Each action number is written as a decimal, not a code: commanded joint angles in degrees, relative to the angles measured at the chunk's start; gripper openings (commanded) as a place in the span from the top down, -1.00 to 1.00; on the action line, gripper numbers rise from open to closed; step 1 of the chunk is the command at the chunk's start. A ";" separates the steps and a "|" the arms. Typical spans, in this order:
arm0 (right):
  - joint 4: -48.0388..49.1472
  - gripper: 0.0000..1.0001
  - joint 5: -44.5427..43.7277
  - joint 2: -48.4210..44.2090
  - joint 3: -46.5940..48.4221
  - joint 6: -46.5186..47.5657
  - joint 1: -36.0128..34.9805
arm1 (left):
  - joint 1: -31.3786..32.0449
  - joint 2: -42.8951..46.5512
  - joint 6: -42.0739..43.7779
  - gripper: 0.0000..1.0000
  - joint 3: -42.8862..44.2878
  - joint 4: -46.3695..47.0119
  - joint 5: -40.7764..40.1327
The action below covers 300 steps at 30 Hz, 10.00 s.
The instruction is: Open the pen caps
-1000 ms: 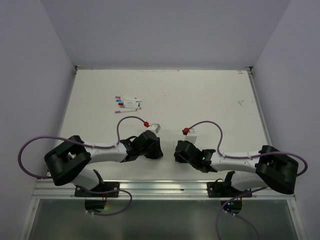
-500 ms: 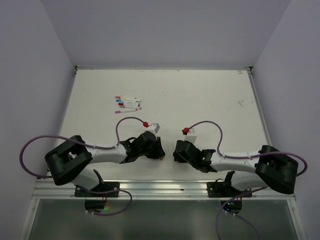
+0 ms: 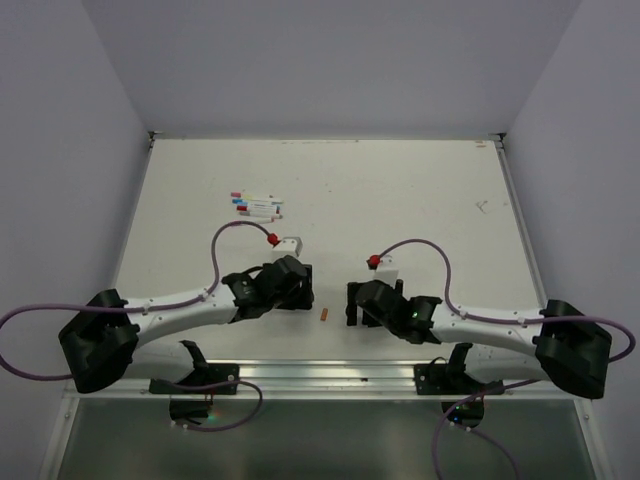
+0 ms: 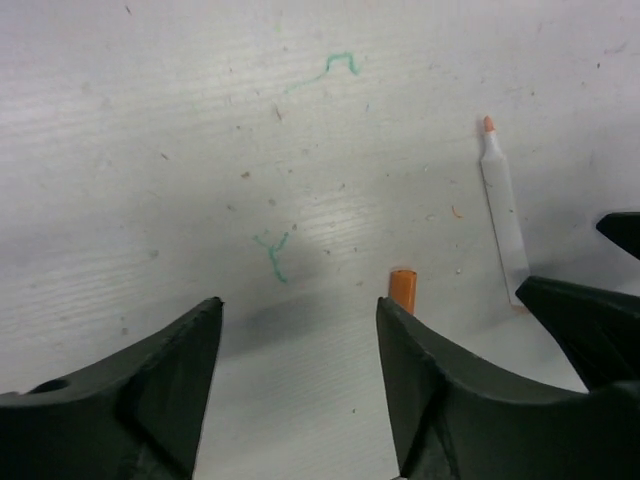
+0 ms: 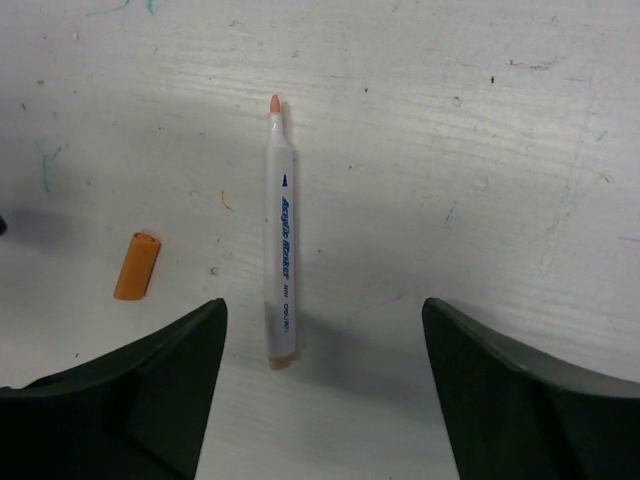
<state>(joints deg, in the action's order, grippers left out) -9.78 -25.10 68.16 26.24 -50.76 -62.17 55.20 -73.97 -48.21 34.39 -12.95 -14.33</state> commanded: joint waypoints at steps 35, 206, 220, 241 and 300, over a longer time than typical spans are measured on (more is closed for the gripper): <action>-17.64 -0.97 0.40 -9.71 19.03 13.76 3.90 | -37.27 -35.36 -29.57 -0.93 48.31 -34.86 -6.50; 0.21 1.00 -12.66 5.83 19.72 22.98 -4.88 | -10.81 0.42 -2.07 1.00 16.66 4.17 -0.08; -10.78 1.00 -9.90 -3.11 14.11 13.23 -2.97 | -14.51 -3.81 5.65 1.00 18.18 2.41 3.60; -4.02 1.00 7.00 -4.27 3.56 11.92 6.71 | -5.28 -1.79 6.11 1.00 0.59 6.89 14.50; 2.31 0.45 9.28 1.71 0.74 10.86 7.33 | 1.58 -9.88 1.35 0.26 -2.93 6.72 1.24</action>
<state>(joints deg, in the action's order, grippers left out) -8.21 -15.49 71.13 27.59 -39.05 -55.07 56.53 -83.26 -47.44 33.41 0.78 -9.76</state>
